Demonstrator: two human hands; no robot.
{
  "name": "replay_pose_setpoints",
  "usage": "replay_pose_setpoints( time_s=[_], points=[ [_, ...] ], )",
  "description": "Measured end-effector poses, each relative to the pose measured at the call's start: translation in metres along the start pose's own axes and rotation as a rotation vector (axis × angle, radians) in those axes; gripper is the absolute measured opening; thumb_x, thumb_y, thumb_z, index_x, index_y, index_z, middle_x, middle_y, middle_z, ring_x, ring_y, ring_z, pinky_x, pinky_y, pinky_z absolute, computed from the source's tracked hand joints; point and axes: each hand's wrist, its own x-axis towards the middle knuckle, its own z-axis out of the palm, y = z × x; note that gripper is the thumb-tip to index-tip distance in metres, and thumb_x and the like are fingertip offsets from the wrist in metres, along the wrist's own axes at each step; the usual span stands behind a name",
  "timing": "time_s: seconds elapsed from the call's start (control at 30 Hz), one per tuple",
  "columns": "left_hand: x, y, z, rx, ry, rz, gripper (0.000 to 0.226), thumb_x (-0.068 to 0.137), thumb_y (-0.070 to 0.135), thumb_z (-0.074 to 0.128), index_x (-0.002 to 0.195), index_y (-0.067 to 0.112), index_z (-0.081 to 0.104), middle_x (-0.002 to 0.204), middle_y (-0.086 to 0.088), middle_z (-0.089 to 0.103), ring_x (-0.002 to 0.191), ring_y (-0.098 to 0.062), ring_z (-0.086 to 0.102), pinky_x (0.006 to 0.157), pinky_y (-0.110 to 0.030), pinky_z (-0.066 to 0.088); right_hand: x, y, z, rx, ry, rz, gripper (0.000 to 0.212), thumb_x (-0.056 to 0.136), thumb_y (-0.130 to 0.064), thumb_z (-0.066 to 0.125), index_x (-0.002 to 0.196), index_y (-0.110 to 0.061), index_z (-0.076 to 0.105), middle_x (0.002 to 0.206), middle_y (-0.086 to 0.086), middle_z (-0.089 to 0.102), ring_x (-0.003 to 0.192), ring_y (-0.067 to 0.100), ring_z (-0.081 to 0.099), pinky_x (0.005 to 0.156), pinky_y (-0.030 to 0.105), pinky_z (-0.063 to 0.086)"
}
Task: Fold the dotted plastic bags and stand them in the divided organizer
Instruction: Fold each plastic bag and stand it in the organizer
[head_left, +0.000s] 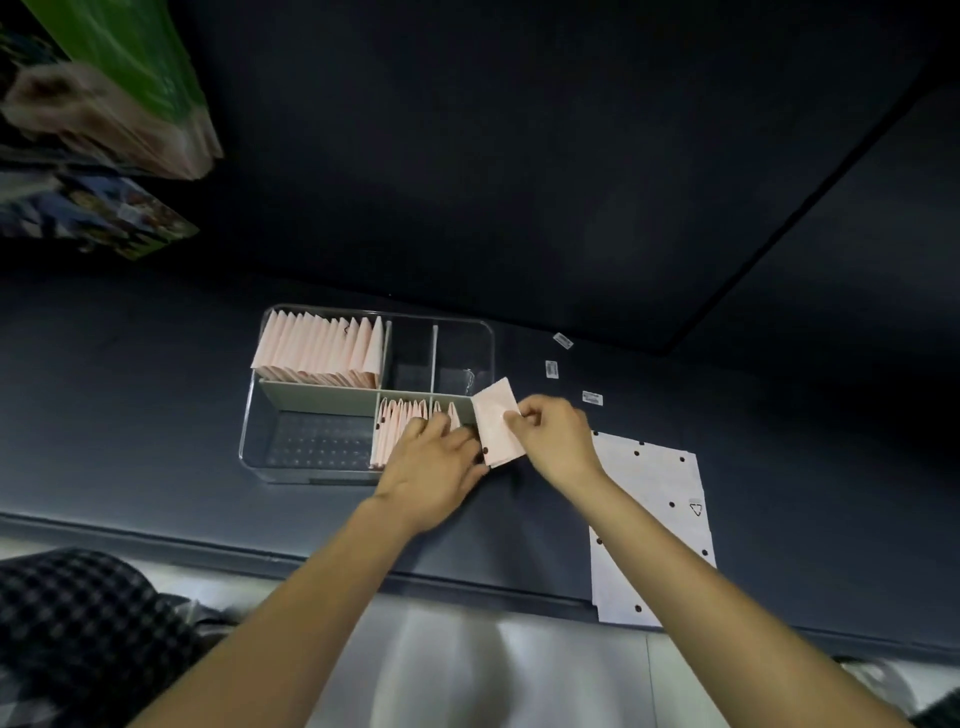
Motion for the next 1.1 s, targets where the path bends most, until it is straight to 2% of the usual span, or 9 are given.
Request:
replay_pose_setpoints(
  time_s=[0.17, 0.33, 0.43, 0.7, 0.83, 0.9, 0.97, 1.03, 1.1],
  points=[
    [0.001, -0.025, 0.005, 0.070, -0.005, 0.069, 0.044, 0.097, 0.049, 0.029, 0.105, 0.020, 0.061, 0.116, 0.008, 0.054, 0.110, -0.021, 0.040, 0.090, -0.036, 0.026, 0.009, -0.010, 0.018, -0.166, -0.046, -0.034, 0.018, 0.085, -0.020, 0.055, 0.073, -0.011, 0.065, 0.077, 0.007, 0.068, 0.080, 0.029, 0.062, 0.067, 0.032, 0.050],
    [-0.004, -0.030, 0.005, 0.021, 0.037, 0.056, 0.039, 0.097, 0.045, 0.032, 0.107, 0.022, 0.063, 0.117, 0.011, 0.055, 0.111, -0.021, 0.042, 0.092, -0.037, 0.027, 0.010, -0.024, 0.038, -0.341, -0.018, -0.054, 0.018, 0.087, -0.017, 0.050, 0.082, -0.009, 0.065, 0.090, 0.013, 0.065, 0.087, 0.036, 0.060, 0.061, 0.029, 0.038],
    [-0.006, -0.030, 0.002, -0.030, 0.074, 0.049, 0.032, 0.095, 0.039, 0.041, 0.104, 0.019, 0.065, 0.113, 0.008, 0.060, 0.109, -0.024, 0.045, 0.092, -0.038, 0.030, 0.012, -0.029, 0.051, -0.400, -0.011, -0.025, 0.018, 0.086, -0.011, 0.048, 0.088, -0.006, 0.065, 0.097, 0.016, 0.065, 0.093, 0.037, 0.061, 0.063, 0.031, 0.039],
    [-0.014, -0.029, 0.000, -0.106, 0.334, -0.042, 0.012, 0.078, 0.016, 0.073, 0.090, 0.016, 0.075, 0.104, 0.005, 0.071, 0.095, -0.025, 0.060, 0.079, -0.036, 0.043, 0.009, -0.019, 0.066, -0.270, -0.166, 0.005, 0.030, 0.096, -0.020, 0.043, 0.095, -0.002, 0.067, 0.103, 0.023, 0.065, 0.097, 0.039, 0.059, 0.073, 0.034, 0.046],
    [-0.018, -0.025, 0.008, -0.116, 0.335, -0.033, 0.021, 0.083, 0.014, 0.066, 0.104, 0.015, 0.069, 0.116, 0.001, 0.067, 0.102, -0.026, 0.058, 0.084, -0.037, 0.044, 0.007, -0.011, 0.055, -0.092, -0.224, 0.011, 0.037, 0.094, -0.014, 0.043, 0.061, -0.009, 0.060, 0.081, 0.022, 0.063, 0.078, 0.031, 0.058, 0.067, 0.032, 0.043],
    [-0.022, -0.023, 0.009, -0.088, 0.294, -0.017, 0.030, 0.089, 0.021, 0.052, 0.116, 0.017, 0.065, 0.120, 0.002, 0.064, 0.105, -0.027, 0.058, 0.086, -0.038, 0.045, 0.002, -0.004, 0.045, -0.003, -0.264, 0.008, 0.032, 0.094, -0.014, 0.044, 0.076, 0.000, 0.065, 0.064, 0.014, 0.060, 0.060, 0.022, 0.060, 0.060, 0.026, 0.046],
    [-0.024, -0.020, 0.009, -0.032, 0.242, 0.006, 0.039, 0.090, 0.029, 0.038, 0.117, 0.019, 0.065, 0.122, 0.002, 0.063, 0.107, -0.028, 0.058, 0.088, -0.040, 0.046, -0.008, 0.007, 0.034, 0.117, -0.310, -0.010, 0.027, 0.096, -0.014, 0.046, 0.091, 0.000, 0.068, 0.059, 0.007, 0.060, 0.041, 0.006, 0.055, 0.047, 0.015, 0.045],
    [-0.024, -0.018, 0.008, 0.001, 0.205, 0.011, 0.043, 0.090, 0.031, 0.033, 0.113, 0.019, 0.067, 0.123, 0.000, 0.064, 0.108, -0.031, 0.058, 0.090, -0.042, 0.045, -0.019, 0.026, 0.021, 0.180, -0.266, -0.073, 0.020, 0.094, -0.015, 0.052, 0.100, -0.008, 0.070, 0.069, 0.001, 0.065, 0.041, 0.002, 0.054, 0.050, 0.010, 0.043],
    [-0.024, -0.015, 0.006, 0.011, 0.181, -0.014, 0.044, 0.090, 0.032, 0.033, 0.111, 0.017, 0.068, 0.122, -0.002, 0.064, 0.110, -0.032, 0.058, 0.092, -0.043, 0.044, -0.033, 0.057, 0.005, 0.162, -0.165, -0.121, 0.019, 0.091, -0.020, 0.060, 0.107, -0.018, 0.070, 0.072, -0.009, 0.064, 0.054, 0.003, 0.057, 0.061, 0.007, 0.043]
  ],
)
